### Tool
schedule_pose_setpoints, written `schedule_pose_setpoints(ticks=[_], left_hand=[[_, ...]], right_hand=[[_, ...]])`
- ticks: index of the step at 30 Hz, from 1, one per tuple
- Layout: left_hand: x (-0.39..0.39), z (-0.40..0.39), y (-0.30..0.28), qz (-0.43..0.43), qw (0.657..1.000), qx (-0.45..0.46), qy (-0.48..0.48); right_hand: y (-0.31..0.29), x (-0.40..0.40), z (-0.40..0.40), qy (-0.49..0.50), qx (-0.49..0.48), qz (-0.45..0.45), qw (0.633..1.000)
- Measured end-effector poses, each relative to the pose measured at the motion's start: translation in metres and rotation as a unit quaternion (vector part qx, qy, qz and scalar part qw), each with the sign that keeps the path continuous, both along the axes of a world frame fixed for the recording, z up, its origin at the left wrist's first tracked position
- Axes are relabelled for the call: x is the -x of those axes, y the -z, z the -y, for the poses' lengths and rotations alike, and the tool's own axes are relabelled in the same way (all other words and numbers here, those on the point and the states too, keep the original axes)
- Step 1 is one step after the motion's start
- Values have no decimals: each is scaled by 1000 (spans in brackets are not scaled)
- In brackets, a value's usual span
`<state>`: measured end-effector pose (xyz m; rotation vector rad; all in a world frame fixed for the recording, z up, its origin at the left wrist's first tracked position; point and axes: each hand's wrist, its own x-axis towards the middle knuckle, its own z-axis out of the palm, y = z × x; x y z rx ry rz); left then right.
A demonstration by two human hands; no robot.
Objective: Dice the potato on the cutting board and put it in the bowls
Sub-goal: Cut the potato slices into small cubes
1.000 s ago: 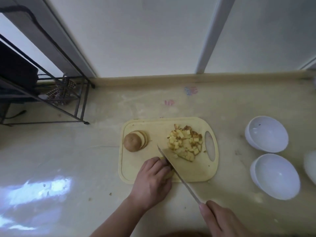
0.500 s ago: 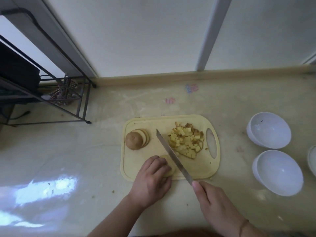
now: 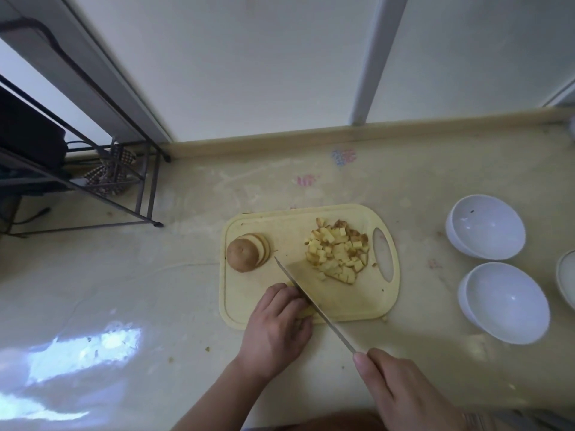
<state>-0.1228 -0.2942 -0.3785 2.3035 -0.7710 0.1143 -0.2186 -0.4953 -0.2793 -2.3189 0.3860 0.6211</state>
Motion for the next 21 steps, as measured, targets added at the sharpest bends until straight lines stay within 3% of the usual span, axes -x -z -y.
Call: schedule_pose_setpoints(ticks=[6, 13, 21], left_hand=[[-1, 1, 0, 1, 1000, 8, -3], [-3, -2, -2, 27, 999, 2, 17], [2, -6, 1, 42, 999, 19, 10]], right_hand=[[-4, -5, -6, -28, 10, -39, 999], [19, -28, -8, -26, -52, 29, 998], [11, -22, 1, -22, -61, 19, 998]])
